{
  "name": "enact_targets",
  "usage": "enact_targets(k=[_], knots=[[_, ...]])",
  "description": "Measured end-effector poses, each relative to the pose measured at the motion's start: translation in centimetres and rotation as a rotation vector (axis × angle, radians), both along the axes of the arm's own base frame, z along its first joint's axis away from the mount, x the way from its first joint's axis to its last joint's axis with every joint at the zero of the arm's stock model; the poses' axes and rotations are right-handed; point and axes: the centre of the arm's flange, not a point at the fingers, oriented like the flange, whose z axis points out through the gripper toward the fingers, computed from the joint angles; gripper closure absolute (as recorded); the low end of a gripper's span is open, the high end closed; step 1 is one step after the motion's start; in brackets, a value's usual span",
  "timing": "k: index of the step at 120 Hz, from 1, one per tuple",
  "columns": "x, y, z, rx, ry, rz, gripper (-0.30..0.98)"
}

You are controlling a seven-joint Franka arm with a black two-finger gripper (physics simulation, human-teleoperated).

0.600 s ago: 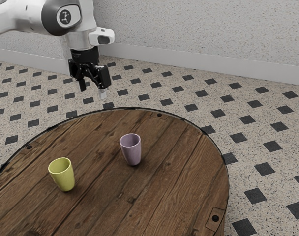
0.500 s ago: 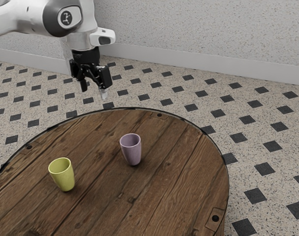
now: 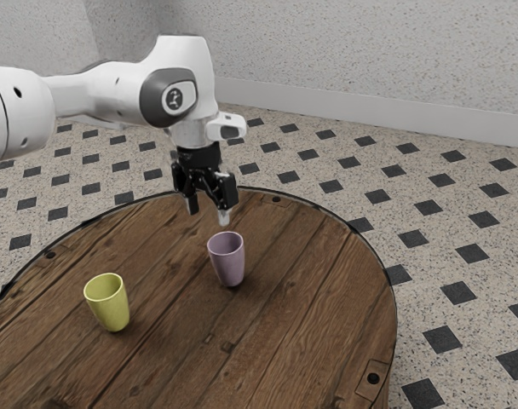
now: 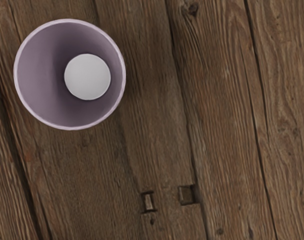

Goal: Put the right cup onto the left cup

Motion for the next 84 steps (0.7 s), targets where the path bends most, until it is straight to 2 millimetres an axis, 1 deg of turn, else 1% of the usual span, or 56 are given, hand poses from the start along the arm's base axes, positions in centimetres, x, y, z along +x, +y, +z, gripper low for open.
enact_targets(k=[12, 28, 42, 62, 84], knots=[[1.0, -0.6, -2.9, -0.013, 0.014, 0.009, 0.13], [2.4, -1.1, -5.9, -0.021, 0.015, 0.018, 0.18], [3.9, -1.5, -8.1, -0.022, 0.012, 0.023, 0.21], [5.0, -1.0, -10.2, -0.029, 0.012, 0.041, 0.23], [6.1, -0.7, -11.4, -0.030, 0.001, 0.049, 0.24]])
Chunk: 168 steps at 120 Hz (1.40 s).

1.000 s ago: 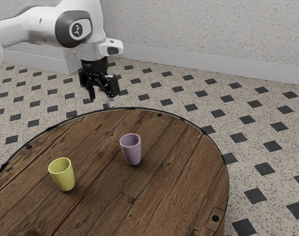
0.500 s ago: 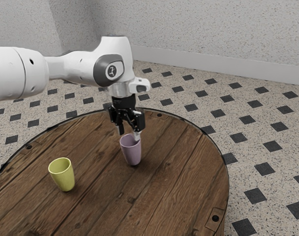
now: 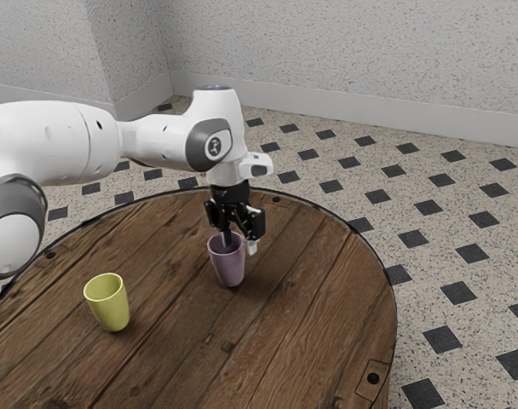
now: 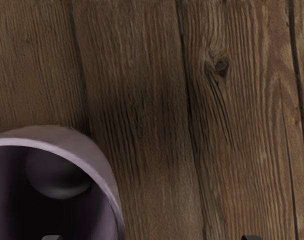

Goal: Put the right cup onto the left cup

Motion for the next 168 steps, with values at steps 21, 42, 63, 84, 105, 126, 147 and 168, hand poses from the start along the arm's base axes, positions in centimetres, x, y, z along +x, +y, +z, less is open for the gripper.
enact_targets(k=[21, 42, 63, 84, 105, 126, 147, 168], knots=[[1.2, 0.5, -1.8, -0.001, 0.005, 0.007, 0.25], [1.6, 0.6, -2.4, -0.002, 0.006, 0.009, 0.43], [1.6, 0.8, -2.5, -0.002, 0.007, 0.015, 0.65], [1.5, 0.9, -2.4, 0.004, 0.007, 0.018, 0.74], [0.8, 1.1, -0.3, 0.008, -0.009, 0.019, 0.77], [-2.0, 1.1, 5.0, 0.034, -0.052, 0.003, 0.78], [-6.3, 1.4, 11.6, 0.078, -0.091, -0.016, 0.78], [-11.3, 3.6, 15.1, 0.116, -0.075, 0.015, 0.79]])
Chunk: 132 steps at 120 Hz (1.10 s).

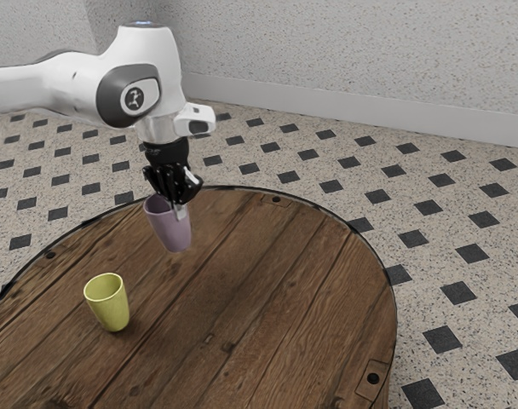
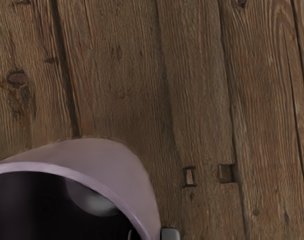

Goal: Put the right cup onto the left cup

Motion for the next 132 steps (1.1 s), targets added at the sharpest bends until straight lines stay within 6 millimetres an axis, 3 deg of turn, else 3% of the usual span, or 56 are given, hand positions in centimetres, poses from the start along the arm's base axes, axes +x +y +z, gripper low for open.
enact_targets(k=[22, 51, 76, 132], knots=[[-5.7, 2.6, 1.1, 0.036, 0.030, 0.070, 0.79], [-9.5, 5.0, 1.3, 0.082, 0.042, 0.184, 0.79], [-10.1, 6.6, 0.3, 0.097, 0.062, 0.283, 0.79], [-8.9, 9.1, -3.5, 0.058, 0.109, 0.386, 0.79]])
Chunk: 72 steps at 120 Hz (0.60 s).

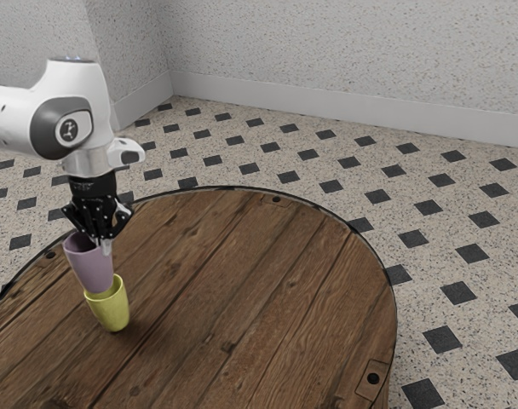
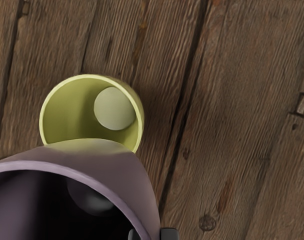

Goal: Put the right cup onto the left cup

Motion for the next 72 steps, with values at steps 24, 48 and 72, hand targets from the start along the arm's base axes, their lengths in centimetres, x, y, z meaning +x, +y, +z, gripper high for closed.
enact_targets(k=[24, 48, 72], knots=[[0.9, 0.8, -1.3, -0.011, 0.008, 0.016, 0.79], [1.2, 1.7, -1.7, -0.010, 0.006, 0.034, 0.79], [2.1, 3.0, -3.7, -0.025, 0.027, 0.051, 0.79]])
